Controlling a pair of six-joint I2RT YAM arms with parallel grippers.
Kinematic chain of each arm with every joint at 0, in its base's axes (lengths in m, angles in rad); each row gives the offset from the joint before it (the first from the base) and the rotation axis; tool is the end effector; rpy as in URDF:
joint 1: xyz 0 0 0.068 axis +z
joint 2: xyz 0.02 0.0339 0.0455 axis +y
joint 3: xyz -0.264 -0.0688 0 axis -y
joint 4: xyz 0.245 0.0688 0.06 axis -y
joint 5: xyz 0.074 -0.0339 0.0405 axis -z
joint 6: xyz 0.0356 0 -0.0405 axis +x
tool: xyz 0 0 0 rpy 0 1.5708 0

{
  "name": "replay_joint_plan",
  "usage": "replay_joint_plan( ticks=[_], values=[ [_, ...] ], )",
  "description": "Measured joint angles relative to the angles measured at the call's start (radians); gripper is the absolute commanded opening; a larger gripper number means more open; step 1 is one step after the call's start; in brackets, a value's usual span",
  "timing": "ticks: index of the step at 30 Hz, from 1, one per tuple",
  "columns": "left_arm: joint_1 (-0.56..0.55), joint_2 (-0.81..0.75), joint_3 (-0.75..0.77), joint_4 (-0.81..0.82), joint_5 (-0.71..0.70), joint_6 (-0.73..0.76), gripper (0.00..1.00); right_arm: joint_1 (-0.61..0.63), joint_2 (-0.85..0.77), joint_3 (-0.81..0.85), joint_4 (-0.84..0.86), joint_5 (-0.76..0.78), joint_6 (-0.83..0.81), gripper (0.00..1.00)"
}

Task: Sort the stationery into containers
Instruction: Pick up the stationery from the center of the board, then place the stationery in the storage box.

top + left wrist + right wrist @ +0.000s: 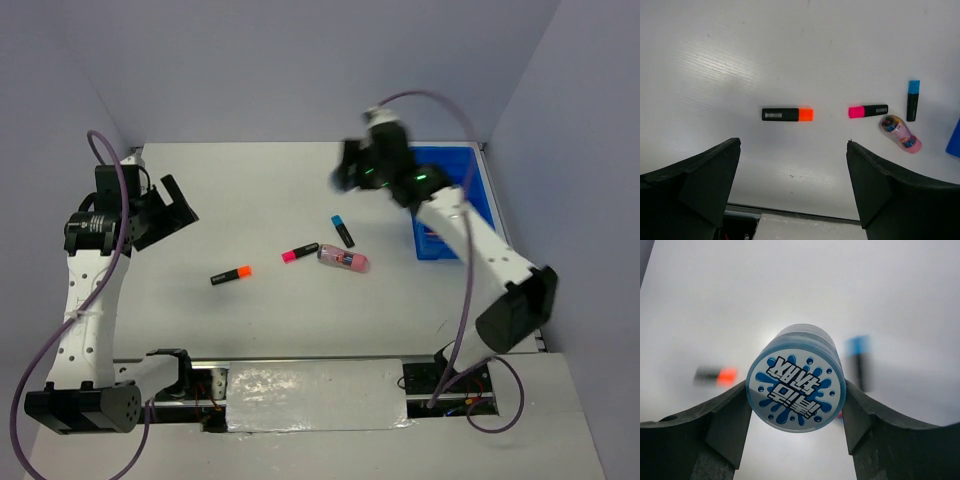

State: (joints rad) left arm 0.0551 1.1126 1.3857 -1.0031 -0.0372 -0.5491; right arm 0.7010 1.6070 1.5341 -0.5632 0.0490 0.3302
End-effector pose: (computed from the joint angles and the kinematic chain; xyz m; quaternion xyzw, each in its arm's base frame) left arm 0.2042 0.0126 0.4011 -0.2788 0.8692 -0.0833 0.3998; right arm 0.2811 0.2350 0.3542 -0.1537 0.8792 0.2030 0.4026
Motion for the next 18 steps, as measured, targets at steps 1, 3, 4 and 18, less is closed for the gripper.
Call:
replay_joint_plan(
  ticks=[1, 3, 4, 18],
  values=[
    [0.0, -0.012, -0.018, 0.009, 0.026, 0.0, 0.99, -0.129, -0.064, 0.014, -0.006, 0.033, 0.003, 0.0],
    [0.0, -0.024, -0.04, 0.022, 0.066, 0.001, 0.99, -0.354, -0.128, 0.047, -0.029, 0.11, 0.003, 0.0],
    [0.0, -0.027, -0.049, 0.029, 0.084, 0.001, 0.99, -0.468, -0.141, 0.063, -0.044, 0.155, 0.005, 0.0],
    [-0.037, 0.004, -0.064, 0.091, 0.217, 0.028, 0.99, -0.862, 0.081, -0.034, -0.149, 0.221, 0.048, 0.0]
  ],
)
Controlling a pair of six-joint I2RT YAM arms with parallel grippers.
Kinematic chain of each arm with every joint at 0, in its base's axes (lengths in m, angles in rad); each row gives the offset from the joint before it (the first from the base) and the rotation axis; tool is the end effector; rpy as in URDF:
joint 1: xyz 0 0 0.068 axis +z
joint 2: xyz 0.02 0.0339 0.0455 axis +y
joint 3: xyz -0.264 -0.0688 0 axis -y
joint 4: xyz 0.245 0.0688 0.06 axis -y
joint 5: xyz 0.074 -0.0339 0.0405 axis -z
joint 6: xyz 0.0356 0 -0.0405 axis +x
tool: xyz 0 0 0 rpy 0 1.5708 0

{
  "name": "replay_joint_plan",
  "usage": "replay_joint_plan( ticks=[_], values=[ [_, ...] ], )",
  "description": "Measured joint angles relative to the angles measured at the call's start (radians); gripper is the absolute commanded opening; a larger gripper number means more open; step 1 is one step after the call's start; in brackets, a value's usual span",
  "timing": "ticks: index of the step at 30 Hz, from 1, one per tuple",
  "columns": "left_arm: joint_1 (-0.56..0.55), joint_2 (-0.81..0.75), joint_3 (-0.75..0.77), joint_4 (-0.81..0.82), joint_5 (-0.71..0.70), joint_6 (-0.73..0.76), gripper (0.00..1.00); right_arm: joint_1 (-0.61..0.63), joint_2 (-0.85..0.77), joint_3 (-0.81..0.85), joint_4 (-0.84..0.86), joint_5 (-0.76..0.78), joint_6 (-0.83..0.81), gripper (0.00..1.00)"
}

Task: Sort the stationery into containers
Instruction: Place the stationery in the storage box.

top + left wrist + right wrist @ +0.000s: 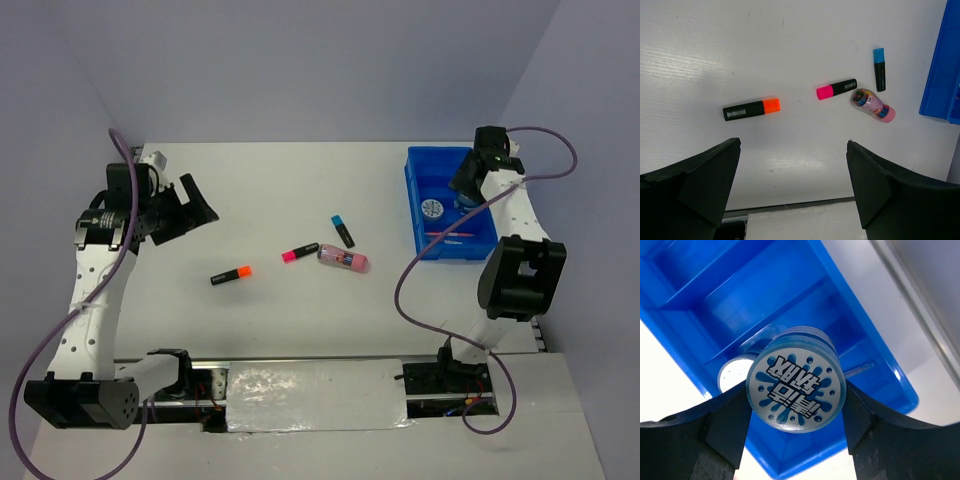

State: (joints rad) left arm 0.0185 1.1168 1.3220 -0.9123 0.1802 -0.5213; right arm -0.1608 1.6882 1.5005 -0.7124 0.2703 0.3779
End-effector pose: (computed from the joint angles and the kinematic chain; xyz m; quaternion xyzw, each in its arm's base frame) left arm 0.2148 -0.0024 0.3886 -0.2049 0.8818 -0.1828 0.3834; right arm 0.3638 -0.0686 0.3041 0.2917 0.8901 -0.0912 0.3380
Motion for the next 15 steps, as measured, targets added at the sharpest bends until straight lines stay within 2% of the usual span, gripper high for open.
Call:
replay_joint_plan(
  ticks=[15],
  values=[
    [-0.008, 0.047, 0.0, 0.003, 0.009, 0.018, 0.99, -0.019, 0.08, -0.098, 0.148, -0.096, -0.013, 0.0]
  ],
)
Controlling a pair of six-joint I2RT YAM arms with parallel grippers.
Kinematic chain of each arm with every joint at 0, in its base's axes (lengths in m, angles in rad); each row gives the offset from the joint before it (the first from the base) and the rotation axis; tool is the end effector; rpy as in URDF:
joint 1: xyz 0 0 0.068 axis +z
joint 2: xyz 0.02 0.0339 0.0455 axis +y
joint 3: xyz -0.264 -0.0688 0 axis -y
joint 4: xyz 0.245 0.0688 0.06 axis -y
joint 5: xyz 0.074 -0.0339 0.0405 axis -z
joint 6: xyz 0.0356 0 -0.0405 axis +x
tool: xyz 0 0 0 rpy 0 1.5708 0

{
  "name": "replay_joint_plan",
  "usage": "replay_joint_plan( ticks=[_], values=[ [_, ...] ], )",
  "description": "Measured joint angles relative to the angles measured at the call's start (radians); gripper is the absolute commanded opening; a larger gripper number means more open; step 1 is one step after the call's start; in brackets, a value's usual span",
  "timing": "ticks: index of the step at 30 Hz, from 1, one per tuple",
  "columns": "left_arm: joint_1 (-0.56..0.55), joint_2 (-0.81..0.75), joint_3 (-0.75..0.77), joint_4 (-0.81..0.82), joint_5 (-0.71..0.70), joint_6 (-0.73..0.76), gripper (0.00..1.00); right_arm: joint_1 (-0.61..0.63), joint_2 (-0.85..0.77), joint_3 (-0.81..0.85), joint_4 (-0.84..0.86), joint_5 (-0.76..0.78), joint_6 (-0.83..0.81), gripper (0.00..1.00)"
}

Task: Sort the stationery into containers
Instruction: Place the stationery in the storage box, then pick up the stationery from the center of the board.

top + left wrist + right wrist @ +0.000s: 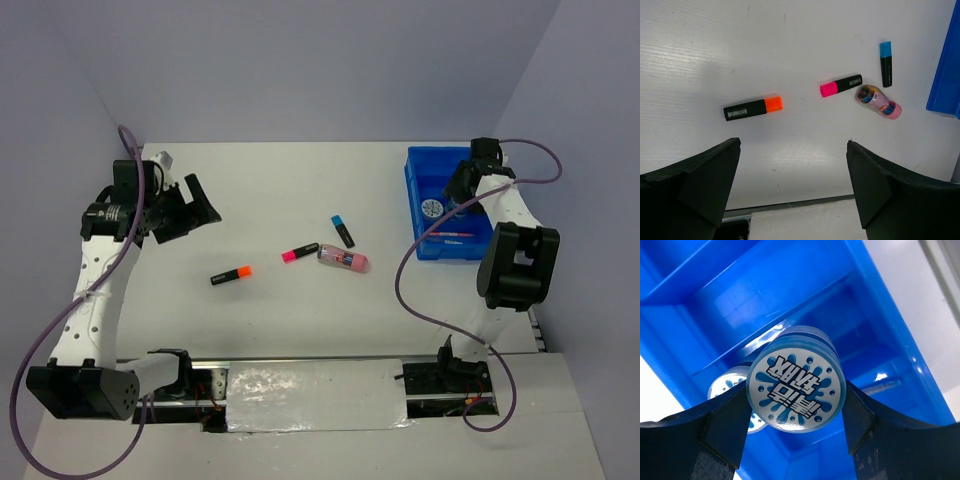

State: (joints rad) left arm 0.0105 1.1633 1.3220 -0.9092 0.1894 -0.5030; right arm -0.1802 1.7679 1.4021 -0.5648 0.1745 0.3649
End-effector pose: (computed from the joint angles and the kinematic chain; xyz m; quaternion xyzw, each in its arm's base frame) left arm 0.2276 -0.0043 0.3795 -0.1954 0.8926 -0.1809 0.3638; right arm 0.3797 -0.0755 0.2533 0.2809 0.9033 -0.0535 0.3198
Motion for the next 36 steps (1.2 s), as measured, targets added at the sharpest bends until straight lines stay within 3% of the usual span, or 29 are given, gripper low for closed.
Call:
replay_joint_plan(
  ticks=[3, 5, 7, 9, 10, 11, 21, 26, 30, 36],
  values=[
    [0.0, 0.006, 0.0, 0.004, 0.0, 0.002, 0.99, -0.003, 0.015, -0.005, 0.011, -0.008, -0.009, 0.01],
    [0.0, 0.007, 0.0, 0.006, 0.0, 0.002, 0.99, -0.006, 0.021, -0.005, 0.016, -0.011, -0.014, 0.07],
    [0.0, 0.007, 0.0, 0.006, 0.0, 0.002, 0.99, -0.009, 0.025, -0.005, 0.019, -0.012, -0.016, 0.45],
    [0.0, 0.007, 0.0, 0.011, 0.0, 0.002, 0.99, -0.014, 0.03, -0.005, 0.019, -0.012, -0.017, 0.72],
    [0.0, 0.008, 0.0, 0.014, 0.0, 0.002, 0.99, -0.016, 0.034, -0.005, 0.019, -0.011, -0.017, 0.96],
    [0.0, 0.008, 0.0, 0.015, 0.0, 0.002, 0.99, -0.018, 0.036, -0.005, 0.018, -0.008, -0.016, 1.0],
    [-0.035, 0.014, 0.0, 0.052, 0.023, 0.004, 0.99, -0.023, 0.033, 0.101, -0.036, 0.008, -0.016, 1.0],
    [-0.203, 0.08, 0.01, 0.068, 0.0, 0.01, 0.99, 0.003, -0.043, 0.158, -0.103, -0.017, -0.014, 1.0],
    [-0.387, 0.212, 0.071, 0.089, -0.002, 0.071, 0.99, 0.047, -0.204, 0.13, -0.115, -0.15, -0.015, 1.0],
    [-0.587, 0.494, 0.198, 0.183, -0.049, 0.309, 0.99, 0.106, -0.499, -0.028, -0.109, -0.37, -0.013, 1.0]
  ],
)
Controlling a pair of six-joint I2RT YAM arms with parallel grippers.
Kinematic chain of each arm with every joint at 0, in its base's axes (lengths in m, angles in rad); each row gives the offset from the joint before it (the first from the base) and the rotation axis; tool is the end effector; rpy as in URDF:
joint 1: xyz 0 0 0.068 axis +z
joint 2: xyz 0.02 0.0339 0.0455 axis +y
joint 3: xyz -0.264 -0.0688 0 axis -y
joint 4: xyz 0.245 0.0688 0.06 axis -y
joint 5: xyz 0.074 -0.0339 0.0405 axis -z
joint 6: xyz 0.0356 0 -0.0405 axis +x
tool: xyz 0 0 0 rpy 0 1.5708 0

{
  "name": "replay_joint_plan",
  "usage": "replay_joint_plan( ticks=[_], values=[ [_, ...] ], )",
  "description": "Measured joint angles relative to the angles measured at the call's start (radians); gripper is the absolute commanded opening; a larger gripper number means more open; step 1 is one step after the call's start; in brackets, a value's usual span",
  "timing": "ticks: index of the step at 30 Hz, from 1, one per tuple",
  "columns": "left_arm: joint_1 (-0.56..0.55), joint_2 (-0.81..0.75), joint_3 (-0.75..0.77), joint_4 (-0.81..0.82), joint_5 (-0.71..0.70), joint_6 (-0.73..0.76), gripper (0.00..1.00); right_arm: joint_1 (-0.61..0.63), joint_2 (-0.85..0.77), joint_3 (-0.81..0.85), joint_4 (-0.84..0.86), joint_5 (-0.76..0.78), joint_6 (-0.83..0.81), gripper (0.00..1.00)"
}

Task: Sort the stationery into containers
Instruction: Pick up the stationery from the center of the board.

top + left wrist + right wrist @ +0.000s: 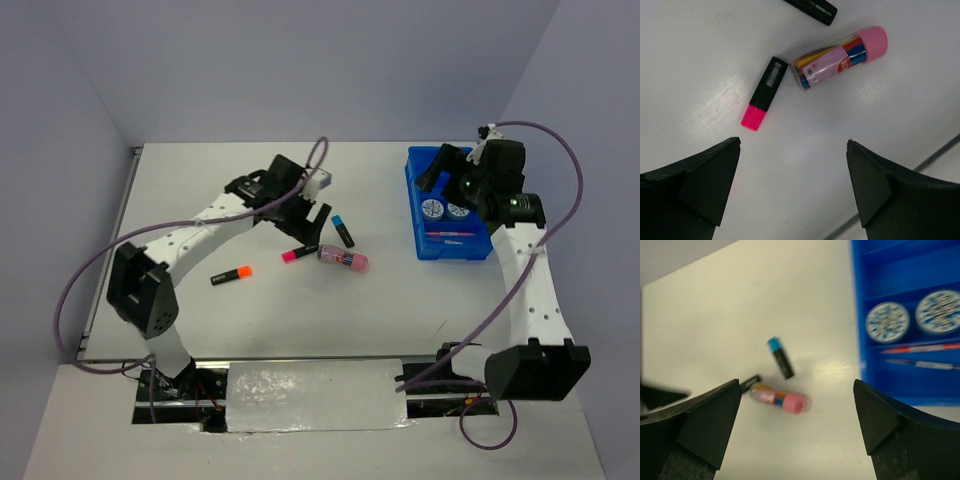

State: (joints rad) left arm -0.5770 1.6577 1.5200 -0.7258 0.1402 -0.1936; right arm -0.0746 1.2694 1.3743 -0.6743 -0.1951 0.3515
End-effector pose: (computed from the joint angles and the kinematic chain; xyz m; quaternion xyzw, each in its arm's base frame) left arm 0.3030 -0.2032 0.3193 0.2021 0.9140 -0.1907 0.2954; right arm 0.2705 -0.0133 0.3922 0.1389 0.8632 0.1506 0.4614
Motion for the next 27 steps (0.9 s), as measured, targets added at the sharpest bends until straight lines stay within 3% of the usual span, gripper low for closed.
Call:
replay_joint_plan(
  ticks=[9, 16, 27],
  values=[
    [-0.08, 0.26, 0.097, 0.196, 0.023, 0.371, 0.97, 0.083, -0.225, -0.28, -0.046, -0.214, 0.034, 1.0],
    [-0.086, 0.377, 0.197, 0.223, 0.131, 0.459, 0.91, 0.128, -0.345, -0.293, -0.129, -0.259, 0.026, 1.0],
    [-0.134, 0.404, 0.117, 0.214, 0.207, 0.491, 0.77, 0.154, -0.31, -0.227, -0.158, -0.295, 0.028, 1.0]
  ],
)
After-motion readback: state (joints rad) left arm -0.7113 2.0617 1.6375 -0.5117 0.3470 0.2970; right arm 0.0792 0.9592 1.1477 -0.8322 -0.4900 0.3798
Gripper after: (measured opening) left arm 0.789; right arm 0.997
